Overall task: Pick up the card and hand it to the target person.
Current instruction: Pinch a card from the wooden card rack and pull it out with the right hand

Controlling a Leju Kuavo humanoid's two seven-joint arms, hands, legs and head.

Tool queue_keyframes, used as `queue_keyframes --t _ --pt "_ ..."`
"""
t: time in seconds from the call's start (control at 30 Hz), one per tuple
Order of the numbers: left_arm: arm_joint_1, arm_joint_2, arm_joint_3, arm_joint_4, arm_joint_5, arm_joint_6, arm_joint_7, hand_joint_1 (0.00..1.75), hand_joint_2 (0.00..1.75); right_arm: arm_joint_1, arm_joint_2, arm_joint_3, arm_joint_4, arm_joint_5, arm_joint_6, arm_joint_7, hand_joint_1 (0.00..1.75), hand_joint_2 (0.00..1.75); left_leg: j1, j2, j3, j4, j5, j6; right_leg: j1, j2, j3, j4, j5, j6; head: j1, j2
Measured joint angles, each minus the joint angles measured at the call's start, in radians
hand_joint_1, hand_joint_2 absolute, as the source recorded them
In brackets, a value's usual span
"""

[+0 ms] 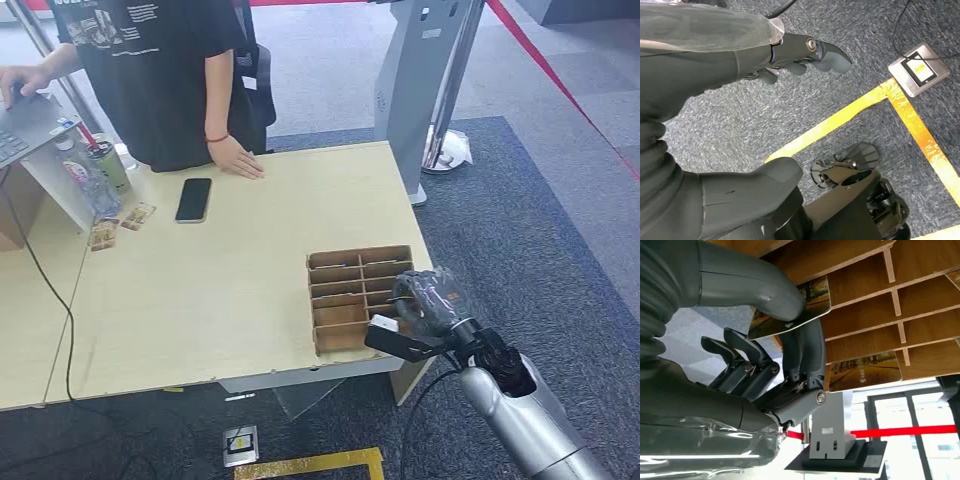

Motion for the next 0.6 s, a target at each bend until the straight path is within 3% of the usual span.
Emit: queue_keyframes --t 0.3,0.6 --pt "0.000 0.002 0.000 0.000 -0.002 -0.001 0.000 0.00 1.75 0.001 -0.006 -0.012 -0.039 0.016 0.028 0.004 1.75 1.75 0.000 0.000 0.000 0.000 0.000 0.000 0.000 0.000 0.000 0.000 0.000 0.000 0.000 0.000" --pt "0.000 0.007 -0.001 0.000 -0.001 -0.001 0.000 0.00 1.75 -0.011 -0.063 -0.046 -0.223 -0.023 0.125 0.016 1.75 1.75 -0.001 0.000 0.000 0.000 0.000 0.000 0.000 0.000 0.000 0.000 0.000 0.000 0.000 0.000"
